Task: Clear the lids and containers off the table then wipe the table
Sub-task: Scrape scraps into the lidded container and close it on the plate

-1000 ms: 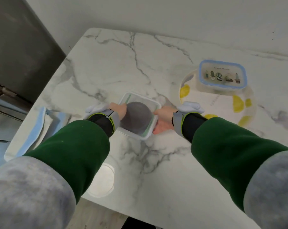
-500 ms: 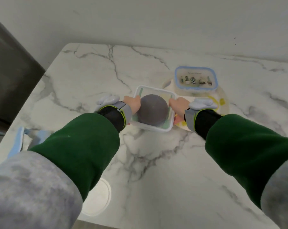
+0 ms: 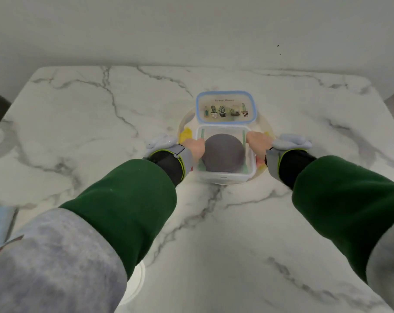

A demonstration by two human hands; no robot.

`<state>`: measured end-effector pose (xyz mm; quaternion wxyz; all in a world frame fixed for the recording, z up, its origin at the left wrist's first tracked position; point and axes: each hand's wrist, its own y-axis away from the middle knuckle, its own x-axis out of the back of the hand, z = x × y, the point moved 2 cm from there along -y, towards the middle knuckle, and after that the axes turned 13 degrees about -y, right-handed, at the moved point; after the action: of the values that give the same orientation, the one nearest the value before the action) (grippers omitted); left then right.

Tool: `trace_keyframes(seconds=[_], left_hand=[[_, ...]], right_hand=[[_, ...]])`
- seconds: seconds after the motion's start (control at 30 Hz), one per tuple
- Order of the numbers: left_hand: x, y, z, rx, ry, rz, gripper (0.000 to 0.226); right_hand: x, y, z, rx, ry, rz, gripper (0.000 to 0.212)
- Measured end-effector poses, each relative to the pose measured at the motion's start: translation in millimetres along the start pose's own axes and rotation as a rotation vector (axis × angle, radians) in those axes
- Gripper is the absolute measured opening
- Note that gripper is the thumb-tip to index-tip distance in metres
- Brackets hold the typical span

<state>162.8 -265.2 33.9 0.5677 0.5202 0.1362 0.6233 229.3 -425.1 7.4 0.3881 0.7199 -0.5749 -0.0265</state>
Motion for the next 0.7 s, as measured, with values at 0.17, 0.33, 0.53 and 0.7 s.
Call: trace_keyframes(seconds=[0.17,0.33,0.53,0.7], left_hand=[[-2.5,-7.4,9.2,0.016,-0.001,-0.033,0.035],[-2.7,-13.5,12.9,-0.027,-0.064,-0.077,0.032],[1.3,-18.2,10.4,-0.161,-0.416,-0.042,0.033],[3.5,-25.2,2.6,-0.211,-0.433,-0.049,0.032]], right_hand=[[4.7,-16.1,1.5,-0.010,0.031,-0.006,0.037],[9.0,-22.9,0.0,0.007,0.087,-0.037,0.014],[5.8,-29.9,5.0,0.033,-0.035,0.064,0.030],[5.0,-32.7,8.7,0.000,-0.092,0.167,0.017]])
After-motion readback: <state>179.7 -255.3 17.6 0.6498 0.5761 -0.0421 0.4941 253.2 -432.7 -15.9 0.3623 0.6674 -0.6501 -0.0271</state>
